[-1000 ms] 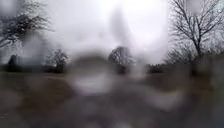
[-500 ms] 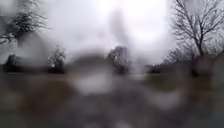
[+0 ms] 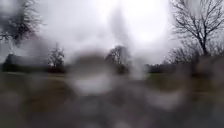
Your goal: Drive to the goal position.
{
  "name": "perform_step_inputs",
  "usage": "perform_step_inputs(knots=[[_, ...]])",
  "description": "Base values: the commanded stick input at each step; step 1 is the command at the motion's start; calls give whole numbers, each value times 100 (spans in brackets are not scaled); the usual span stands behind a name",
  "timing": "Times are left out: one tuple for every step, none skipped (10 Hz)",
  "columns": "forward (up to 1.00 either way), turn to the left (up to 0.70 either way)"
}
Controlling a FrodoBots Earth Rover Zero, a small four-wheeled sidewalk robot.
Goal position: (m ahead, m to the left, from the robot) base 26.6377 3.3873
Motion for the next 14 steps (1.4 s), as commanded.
perform_step_inputs(knots=[[85, 0], [85, 0], [85, 0], [85, 0], [85, 0], [85, 0], [85, 0], [85, 0], [85, 0], [85, 0], [85, 0], [85, 0], [85, 0], [85, 0]])
